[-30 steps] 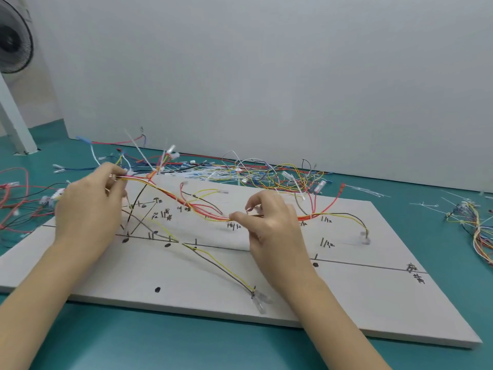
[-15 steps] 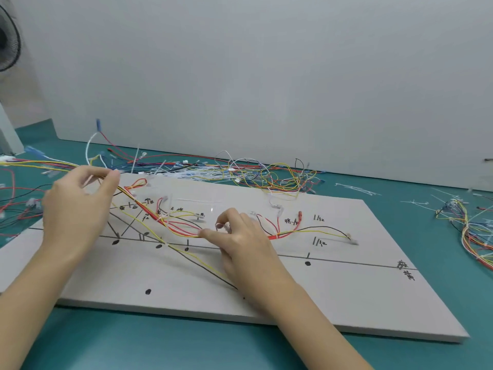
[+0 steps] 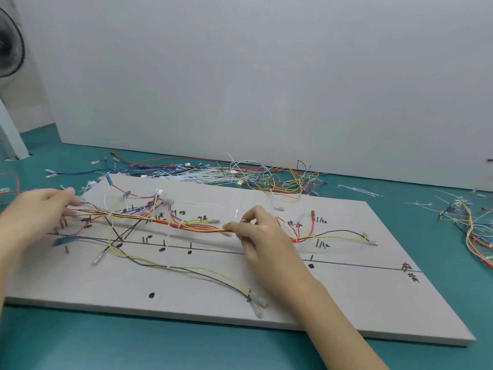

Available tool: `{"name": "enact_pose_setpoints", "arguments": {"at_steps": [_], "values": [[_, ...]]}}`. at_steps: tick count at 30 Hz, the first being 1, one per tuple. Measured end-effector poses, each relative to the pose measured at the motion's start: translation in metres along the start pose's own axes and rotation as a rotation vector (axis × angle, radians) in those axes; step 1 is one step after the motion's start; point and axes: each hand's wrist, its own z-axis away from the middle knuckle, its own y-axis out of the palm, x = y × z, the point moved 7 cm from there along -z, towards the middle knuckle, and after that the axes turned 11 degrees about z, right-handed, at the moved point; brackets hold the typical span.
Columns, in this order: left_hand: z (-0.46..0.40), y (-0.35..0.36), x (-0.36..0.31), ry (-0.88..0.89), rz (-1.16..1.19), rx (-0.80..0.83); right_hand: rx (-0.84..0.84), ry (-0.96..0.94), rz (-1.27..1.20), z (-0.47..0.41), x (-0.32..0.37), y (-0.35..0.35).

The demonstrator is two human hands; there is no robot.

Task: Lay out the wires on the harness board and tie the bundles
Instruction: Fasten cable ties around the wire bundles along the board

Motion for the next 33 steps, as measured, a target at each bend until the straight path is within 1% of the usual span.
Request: {"name": "enact_pose_setpoints", "arguments": {"at_steps": [2,6,8,11,16,19,22,26,28,30,32,33], "values": [[-0.023,-0.004,0.031,-0.013,-0.092,0.007,0.007,0.011,-0.006,0.000,-0.002,0.000],[-0.049,-0.008,0.071,-0.006,-0.156,0.006,0.016,0.023,-0.018,0.000,-0.003,0.002],[-0.051,-0.010,0.072,0.012,-0.187,0.007,0.016,0.026,-0.024,0.000,-0.003,0.002],[-0.044,-0.003,0.059,-0.015,-0.203,0.091,0.024,0.026,-0.026,0.000,-0.003,0.003],[-0.046,0.006,0.048,0.104,-0.175,-0.019,0.030,0.024,-0.041,0.002,-0.003,0.005],[-0.056,0.009,0.052,0.124,-0.188,-0.019,0.028,0.023,-0.044,0.002,-0.003,0.005],[-0.060,0.012,0.055,0.130,-0.285,-0.039,0.029,0.029,-0.045,0.001,-0.004,0.005],[-0.058,0.014,0.054,0.129,-0.315,-0.027,0.073,0.033,-0.060,0.002,-0.004,0.008],[-0.048,0.014,0.043,0.148,-0.263,-0.033,0.112,0.020,-0.045,0.002,-0.003,0.010],[-0.029,0.015,0.019,0.227,-0.158,-0.092,0.115,-0.007,-0.037,0.002,-0.001,0.011],[-0.004,0.016,-0.015,0.330,0.004,-0.157,0.066,-0.029,-0.047,0.001,0.001,0.008],[0.009,0.017,-0.033,0.372,0.126,-0.173,0.024,-0.033,-0.059,0.000,0.002,0.006]]}}
